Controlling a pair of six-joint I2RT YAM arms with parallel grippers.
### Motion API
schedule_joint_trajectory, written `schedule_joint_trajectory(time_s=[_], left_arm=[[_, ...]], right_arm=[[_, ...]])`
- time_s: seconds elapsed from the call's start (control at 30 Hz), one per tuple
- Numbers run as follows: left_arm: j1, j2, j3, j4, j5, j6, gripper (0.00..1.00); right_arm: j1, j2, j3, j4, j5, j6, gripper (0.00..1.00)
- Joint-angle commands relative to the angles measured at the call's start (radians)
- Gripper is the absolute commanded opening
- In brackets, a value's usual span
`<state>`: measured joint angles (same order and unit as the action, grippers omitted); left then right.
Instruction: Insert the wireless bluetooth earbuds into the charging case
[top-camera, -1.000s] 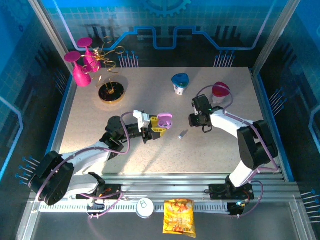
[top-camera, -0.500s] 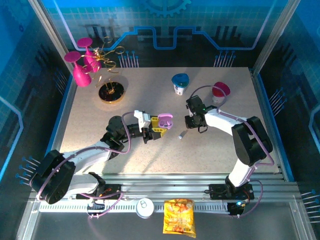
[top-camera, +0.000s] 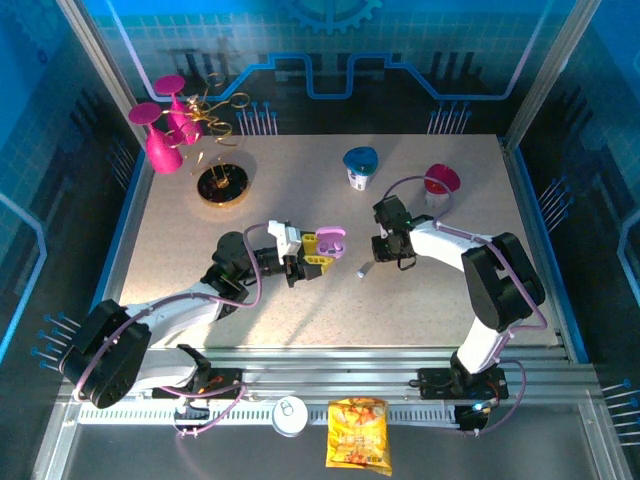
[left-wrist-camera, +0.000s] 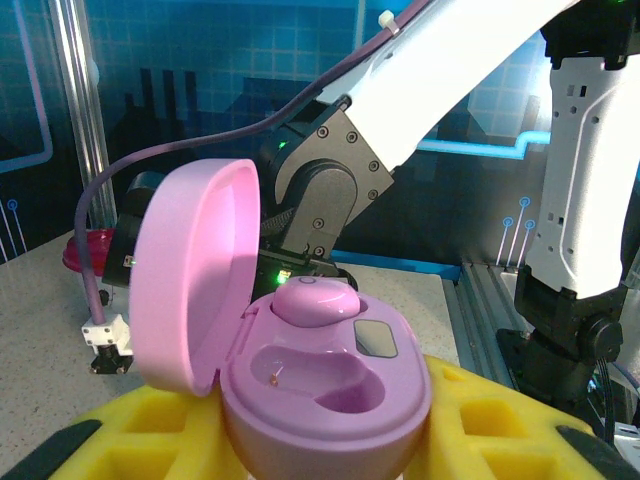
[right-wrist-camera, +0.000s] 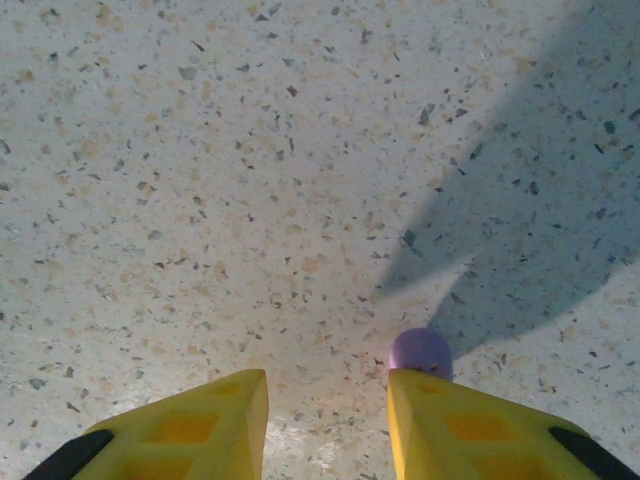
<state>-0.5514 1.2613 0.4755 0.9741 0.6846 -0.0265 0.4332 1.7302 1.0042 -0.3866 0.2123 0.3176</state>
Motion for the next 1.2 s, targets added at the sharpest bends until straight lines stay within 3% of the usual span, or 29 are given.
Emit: schedule_joint_trajectory(time_s=[0.0,0.47,1.17], left_arm=[[0.007,-0.022,0.003,0.026,0.001,0.006,0.19],[0.007,-0.019,0.009,0.021,0.003,0.012,0.19],[0.007,-0.013,0.015,0.009,0.000,0.024,0.19]], right_arm=[[-0.016,0.008,-0.013,-0.036,0.045,0.015,0.38],[-0.026,-0.080,-0.016,-0.036,0.085,0.010,0.41],[-0.057,0.088,0.089,-0.028,0.027,0.017,0.33]])
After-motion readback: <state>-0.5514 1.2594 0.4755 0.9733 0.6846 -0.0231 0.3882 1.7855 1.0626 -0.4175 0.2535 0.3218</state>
